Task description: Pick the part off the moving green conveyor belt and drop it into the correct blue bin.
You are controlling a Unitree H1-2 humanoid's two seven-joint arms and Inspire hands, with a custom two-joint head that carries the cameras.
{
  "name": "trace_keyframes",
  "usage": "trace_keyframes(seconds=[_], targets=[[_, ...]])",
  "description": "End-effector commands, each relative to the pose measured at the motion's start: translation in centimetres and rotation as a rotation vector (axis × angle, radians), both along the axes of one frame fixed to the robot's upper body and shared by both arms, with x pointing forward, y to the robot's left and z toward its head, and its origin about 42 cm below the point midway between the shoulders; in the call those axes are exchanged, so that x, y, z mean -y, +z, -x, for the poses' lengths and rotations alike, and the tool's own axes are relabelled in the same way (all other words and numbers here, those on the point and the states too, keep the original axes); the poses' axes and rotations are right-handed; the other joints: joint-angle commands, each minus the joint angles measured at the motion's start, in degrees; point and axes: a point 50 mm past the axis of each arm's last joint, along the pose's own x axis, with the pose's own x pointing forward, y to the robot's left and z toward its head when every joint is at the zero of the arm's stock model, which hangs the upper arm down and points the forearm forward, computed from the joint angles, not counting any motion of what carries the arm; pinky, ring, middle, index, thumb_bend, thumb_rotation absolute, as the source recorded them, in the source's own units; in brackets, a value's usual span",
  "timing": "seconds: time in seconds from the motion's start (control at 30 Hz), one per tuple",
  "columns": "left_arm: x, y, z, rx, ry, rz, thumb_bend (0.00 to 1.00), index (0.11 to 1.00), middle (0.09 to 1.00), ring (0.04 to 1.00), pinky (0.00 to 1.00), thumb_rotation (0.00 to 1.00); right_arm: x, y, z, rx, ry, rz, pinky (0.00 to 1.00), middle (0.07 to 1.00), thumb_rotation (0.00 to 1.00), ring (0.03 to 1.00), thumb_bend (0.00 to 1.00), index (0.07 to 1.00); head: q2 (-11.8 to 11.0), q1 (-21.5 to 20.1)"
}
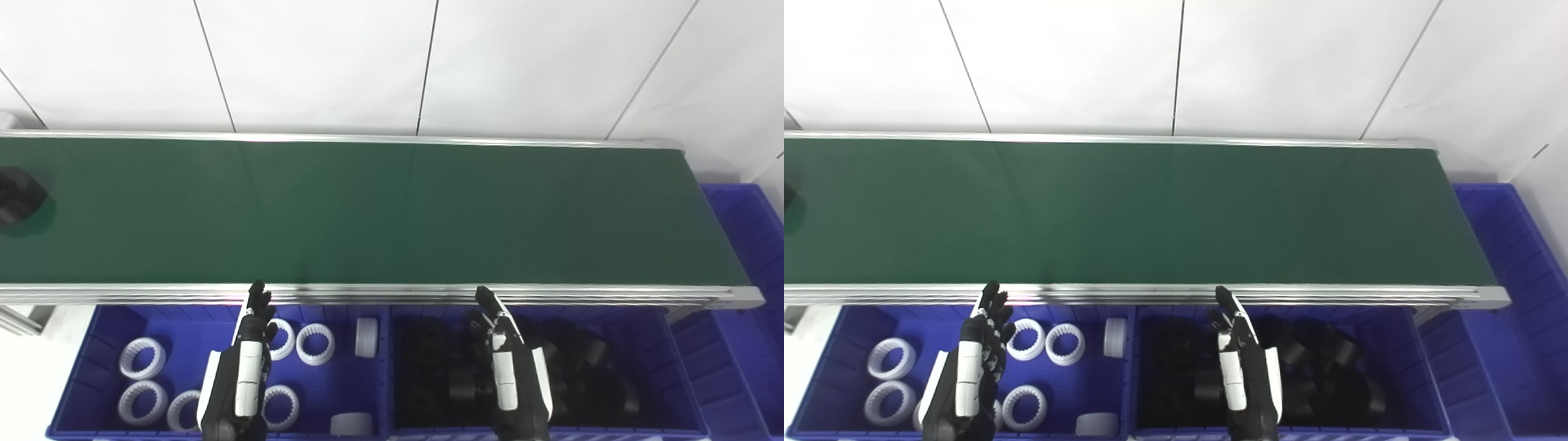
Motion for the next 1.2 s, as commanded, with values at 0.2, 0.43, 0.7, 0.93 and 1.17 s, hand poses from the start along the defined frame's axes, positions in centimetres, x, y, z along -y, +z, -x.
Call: trace_keyframes(seconds=[0.2, 0.43, 0.7, 0.93, 1.17], targets=[[0.13, 1.36, -0.16, 0.047, 0.0, 0.016, 0.55, 1.0, 1.0, 1.0, 1.0, 1.0, -0.02, 0.93, -0.08, 0.045, 0.003, 0.009, 0.95, 0.936, 1.0, 0.932, 0.84, 0.907, 0.12, 0.04], [0.15, 1.47, -0.08, 0.039, -0.001, 0.035, 0.53, 1.0, 1.0, 1.0, 1.0, 1.0, -0.02, 0.98, -0.09, 0.05, 0.006, 0.005, 0.96, 0.946, 1.0, 0.945, 0.83, 0.912, 0.21, 0.01], [0.13, 1.52, -0.01, 0.039, -0.006, 0.026, 0.53, 1.0, 1.0, 1.0, 1.0, 1.0, -0.02, 1.05, -0.09, 0.05, 0.009, 0.002, 0.95, 0.946, 1.0, 0.948, 0.83, 0.908, 0.24, -0.1], [0.17, 1.47, 0.02, 0.05, -0.003, 0.025, 0.53, 1.0, 1.0, 1.0, 1.0, 1.0, -0.03, 1.09, -0.07, 0.049, 0.011, -0.008, 0.94, 0.946, 1.0, 0.945, 0.84, 0.91, 0.24, -0.06], [0.16, 1.45, 0.0, 0.049, -0.008, 0.023, 0.56, 1.0, 1.0, 1.0, 1.0, 1.0, 0.0, 1.06, -0.1, 0.052, 0.012, -0.01, 0.93, 0.945, 1.0, 0.938, 0.83, 0.909, 0.33, -0.09]])
